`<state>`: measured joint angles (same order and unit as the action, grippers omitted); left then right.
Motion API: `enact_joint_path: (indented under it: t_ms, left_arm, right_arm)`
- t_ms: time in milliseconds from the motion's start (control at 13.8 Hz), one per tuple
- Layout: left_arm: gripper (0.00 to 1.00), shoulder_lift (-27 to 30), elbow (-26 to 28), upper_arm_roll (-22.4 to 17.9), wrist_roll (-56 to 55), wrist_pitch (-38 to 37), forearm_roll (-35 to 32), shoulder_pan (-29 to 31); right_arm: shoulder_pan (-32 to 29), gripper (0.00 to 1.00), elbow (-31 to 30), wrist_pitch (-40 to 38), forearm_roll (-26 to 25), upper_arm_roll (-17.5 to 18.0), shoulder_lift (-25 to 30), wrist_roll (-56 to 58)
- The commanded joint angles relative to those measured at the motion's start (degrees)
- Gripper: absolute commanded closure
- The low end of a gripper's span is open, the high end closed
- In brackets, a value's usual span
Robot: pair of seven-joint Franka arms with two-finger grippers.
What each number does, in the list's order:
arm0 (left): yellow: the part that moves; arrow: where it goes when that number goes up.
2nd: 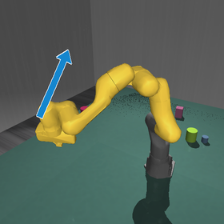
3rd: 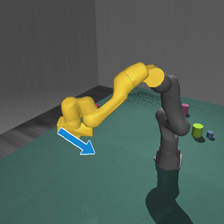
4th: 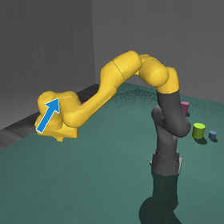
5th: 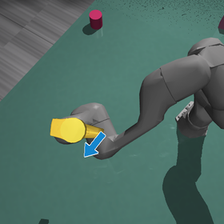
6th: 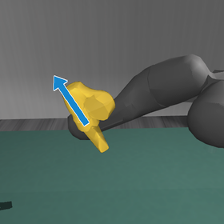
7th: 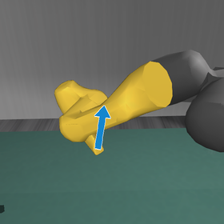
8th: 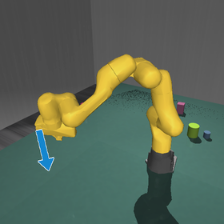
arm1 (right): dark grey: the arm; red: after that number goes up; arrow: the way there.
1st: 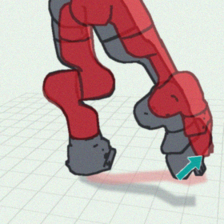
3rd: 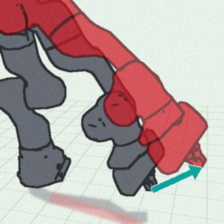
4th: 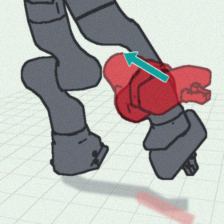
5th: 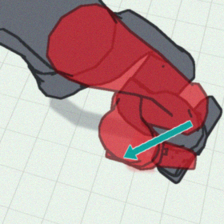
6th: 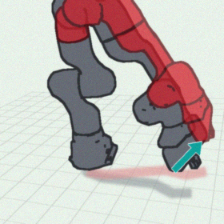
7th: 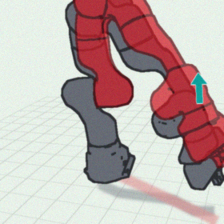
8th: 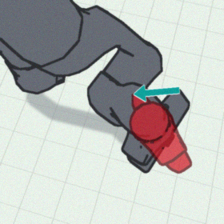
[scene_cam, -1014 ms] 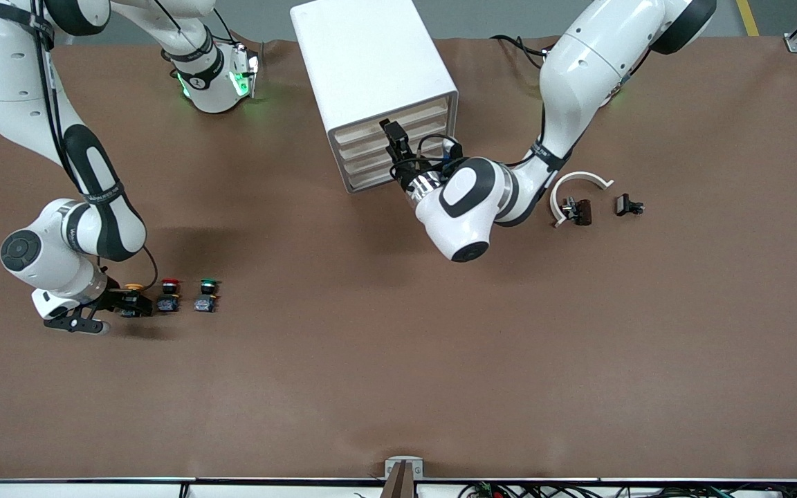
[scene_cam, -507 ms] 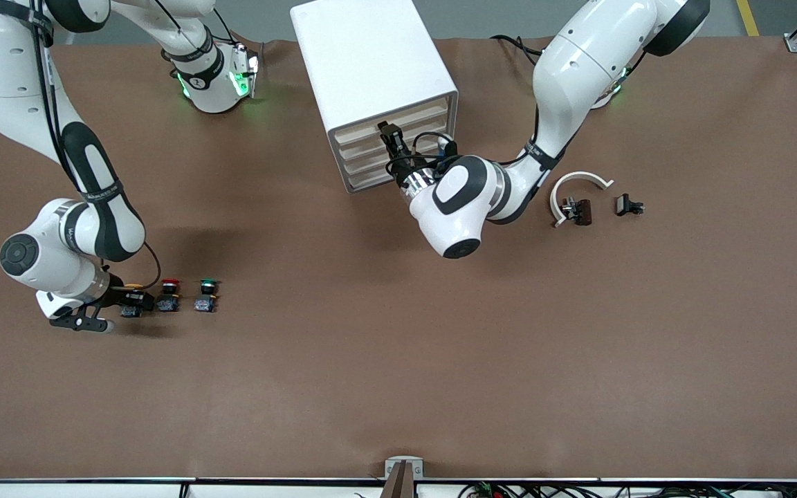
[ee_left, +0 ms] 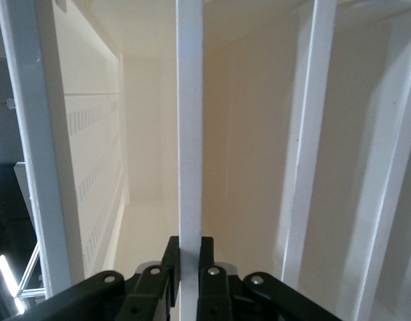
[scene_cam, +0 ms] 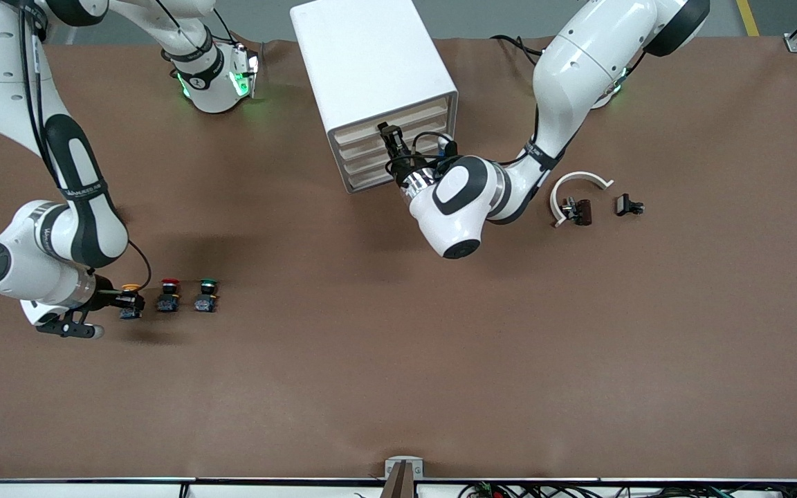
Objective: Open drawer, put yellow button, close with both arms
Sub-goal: 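Pull the drawer open with the left gripper while the right gripper lifts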
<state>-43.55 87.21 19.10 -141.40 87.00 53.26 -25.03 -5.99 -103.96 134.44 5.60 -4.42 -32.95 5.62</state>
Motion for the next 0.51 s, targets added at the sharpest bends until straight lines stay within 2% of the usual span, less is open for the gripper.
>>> enact_joint_path:
  t_ms: [0,217,434]
  left_arm:
    - [1.00,-0.57,-0.73,-1.16,-0.54,-0.16,0.27,0.33]
    - [1.00,-0.66,-1.60,-2.13,-0.45,-0.16,0.18,0.33]
    - [1.00,-0.84,-3.18,-3.80,-0.80,0.19,0.27,0.33]
  right_arm:
    - [0.98,1.00,0.15,-4.61,0.99,0.03,3.76,-2.36]
    - [2.38,1.00,0.68,-9.45,0.99,0.03,6.14,-7.10]
    - [3.18,1.00,0.86,-10.87,0.90,0.03,6.94,-9.22]
